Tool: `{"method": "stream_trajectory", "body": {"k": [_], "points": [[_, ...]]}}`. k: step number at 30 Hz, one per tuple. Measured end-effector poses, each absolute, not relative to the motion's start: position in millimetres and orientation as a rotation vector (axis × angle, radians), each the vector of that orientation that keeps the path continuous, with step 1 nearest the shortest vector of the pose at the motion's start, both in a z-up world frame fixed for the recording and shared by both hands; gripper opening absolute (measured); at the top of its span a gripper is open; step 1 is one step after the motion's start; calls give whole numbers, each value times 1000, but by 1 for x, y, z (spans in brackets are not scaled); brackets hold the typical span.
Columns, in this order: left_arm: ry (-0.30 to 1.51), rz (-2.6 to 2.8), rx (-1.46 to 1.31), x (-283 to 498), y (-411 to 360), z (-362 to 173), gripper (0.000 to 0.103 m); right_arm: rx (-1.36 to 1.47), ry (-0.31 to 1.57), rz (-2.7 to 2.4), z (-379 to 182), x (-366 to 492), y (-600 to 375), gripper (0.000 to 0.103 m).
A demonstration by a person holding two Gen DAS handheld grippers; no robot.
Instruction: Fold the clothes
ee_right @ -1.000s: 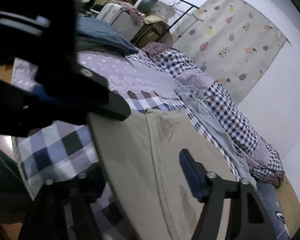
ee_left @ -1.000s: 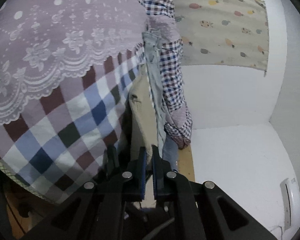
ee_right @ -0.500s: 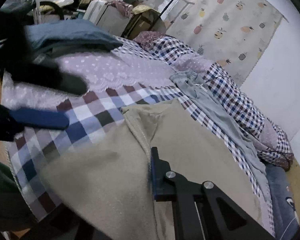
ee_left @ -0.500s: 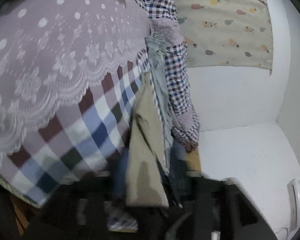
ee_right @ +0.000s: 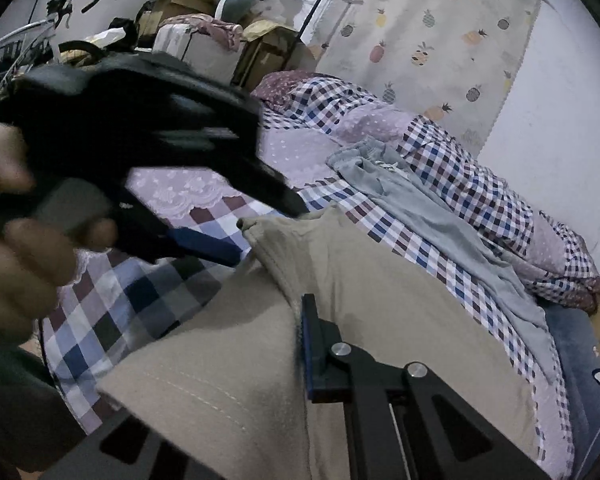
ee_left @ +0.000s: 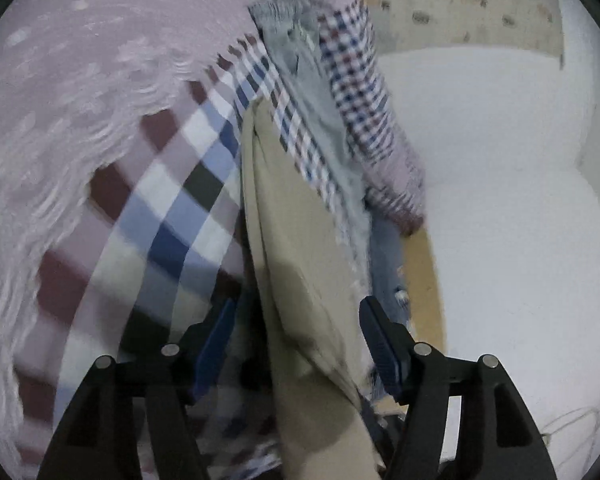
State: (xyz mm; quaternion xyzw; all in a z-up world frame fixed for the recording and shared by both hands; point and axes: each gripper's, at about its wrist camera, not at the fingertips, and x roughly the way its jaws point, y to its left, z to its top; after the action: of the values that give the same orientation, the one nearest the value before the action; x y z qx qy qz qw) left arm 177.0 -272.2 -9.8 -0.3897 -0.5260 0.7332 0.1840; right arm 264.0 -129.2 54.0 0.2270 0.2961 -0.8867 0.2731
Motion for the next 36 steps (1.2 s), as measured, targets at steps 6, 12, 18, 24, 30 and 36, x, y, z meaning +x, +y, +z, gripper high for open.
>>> {"method": "stream_trajectory", "body": {"k": [6,12,18,24,30,36], "points": [[-1340,2095,-1201,122,-274,-8,68,627,757,-2377,60,269,-125,3],[-1250,2099,-1247,78,-278,-14,68,636,733,-2376,63,269,-119,3],[-1266,2089,-1227,31,-290,-18,61,645,709,-2376,66,269,-114,3],[-1271,2079,-1254,1,-294,-28,43,653,703,-2380,69,268,-110,3],[-1290,2087,-1283,-15,-290,-36,14,666,707,-2378,66,268,-108,3],[-1256,2110,-1200,-14,-271,-8,11,673,635,-2448,72,270,-84,3]]}}
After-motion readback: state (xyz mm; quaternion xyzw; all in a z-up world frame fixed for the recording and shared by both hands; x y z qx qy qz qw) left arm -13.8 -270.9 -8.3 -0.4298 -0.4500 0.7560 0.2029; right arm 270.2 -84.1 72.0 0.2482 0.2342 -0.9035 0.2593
